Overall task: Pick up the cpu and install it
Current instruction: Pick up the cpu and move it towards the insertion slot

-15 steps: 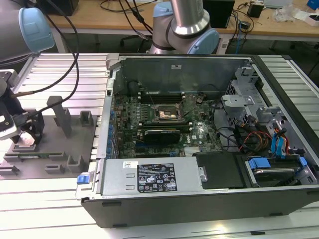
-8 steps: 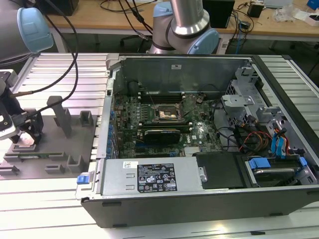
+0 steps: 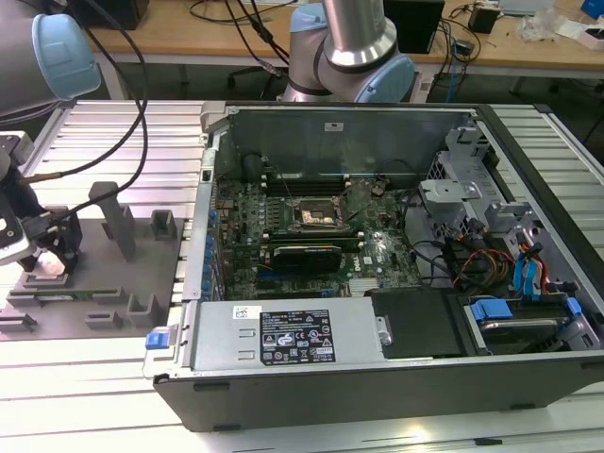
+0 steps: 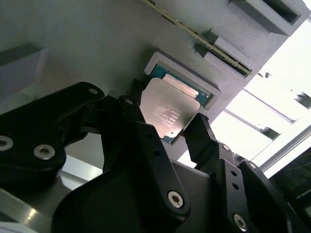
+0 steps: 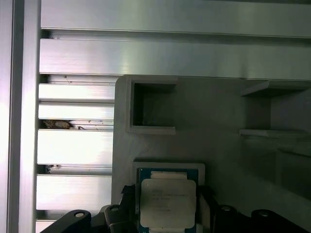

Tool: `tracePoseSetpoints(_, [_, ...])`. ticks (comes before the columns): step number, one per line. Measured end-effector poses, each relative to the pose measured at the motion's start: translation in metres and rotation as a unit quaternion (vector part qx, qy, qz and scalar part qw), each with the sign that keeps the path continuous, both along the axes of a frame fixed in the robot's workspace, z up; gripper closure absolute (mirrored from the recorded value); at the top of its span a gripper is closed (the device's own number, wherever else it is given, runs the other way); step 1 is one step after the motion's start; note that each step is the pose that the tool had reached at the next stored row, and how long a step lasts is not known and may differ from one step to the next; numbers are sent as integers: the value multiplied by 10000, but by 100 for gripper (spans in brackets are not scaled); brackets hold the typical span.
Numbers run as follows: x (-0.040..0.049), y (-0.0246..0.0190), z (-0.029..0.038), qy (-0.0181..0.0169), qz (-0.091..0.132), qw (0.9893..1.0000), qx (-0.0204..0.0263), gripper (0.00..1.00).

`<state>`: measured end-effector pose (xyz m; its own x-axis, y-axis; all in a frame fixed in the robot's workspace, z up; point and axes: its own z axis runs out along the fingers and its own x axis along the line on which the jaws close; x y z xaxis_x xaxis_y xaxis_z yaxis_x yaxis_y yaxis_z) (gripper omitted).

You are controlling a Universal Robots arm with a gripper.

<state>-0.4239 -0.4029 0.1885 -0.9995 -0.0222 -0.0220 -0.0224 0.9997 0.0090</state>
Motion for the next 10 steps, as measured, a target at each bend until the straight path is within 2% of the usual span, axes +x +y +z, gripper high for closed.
tracePoseSetpoints(3, [0,0,1,1,0,10000,0,40])
tracePoseSetpoints(4, [0,0,1,0,0,10000,0,45])
tracePoseSetpoints(10, [0,0,2,0,0,10000,0,45])
